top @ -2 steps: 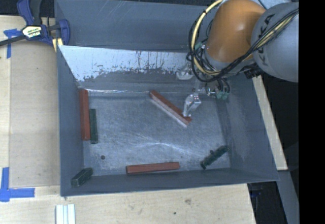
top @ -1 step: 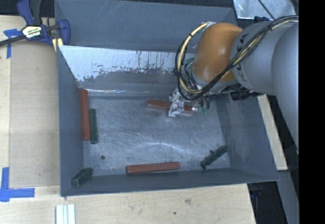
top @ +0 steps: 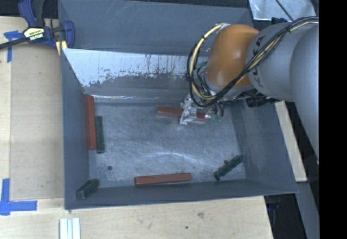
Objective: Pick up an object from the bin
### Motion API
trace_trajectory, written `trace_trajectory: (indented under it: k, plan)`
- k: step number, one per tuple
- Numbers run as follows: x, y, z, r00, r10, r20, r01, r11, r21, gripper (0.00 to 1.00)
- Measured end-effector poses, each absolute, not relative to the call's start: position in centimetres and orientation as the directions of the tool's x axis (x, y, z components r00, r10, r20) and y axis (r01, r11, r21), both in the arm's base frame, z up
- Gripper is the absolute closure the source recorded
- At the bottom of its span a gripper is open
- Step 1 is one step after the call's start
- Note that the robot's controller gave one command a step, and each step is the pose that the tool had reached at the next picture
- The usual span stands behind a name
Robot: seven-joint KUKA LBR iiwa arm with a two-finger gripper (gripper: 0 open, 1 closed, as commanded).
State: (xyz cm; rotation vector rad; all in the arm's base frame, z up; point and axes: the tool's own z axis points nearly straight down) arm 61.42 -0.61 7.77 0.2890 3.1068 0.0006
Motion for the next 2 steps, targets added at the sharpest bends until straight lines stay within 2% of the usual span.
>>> trace_trajectory:
  k: [1, 2]
  plan:
    - [61.3, -0.1, 10.9, -0.988, 0.152, -0.001, 0.152, 0.988, -0.001, 1.0]
    - [61.9, -1.8, 17.5, -0.993, 0.12, 0.0, 0.12, 0.993, 0.0, 1.0]
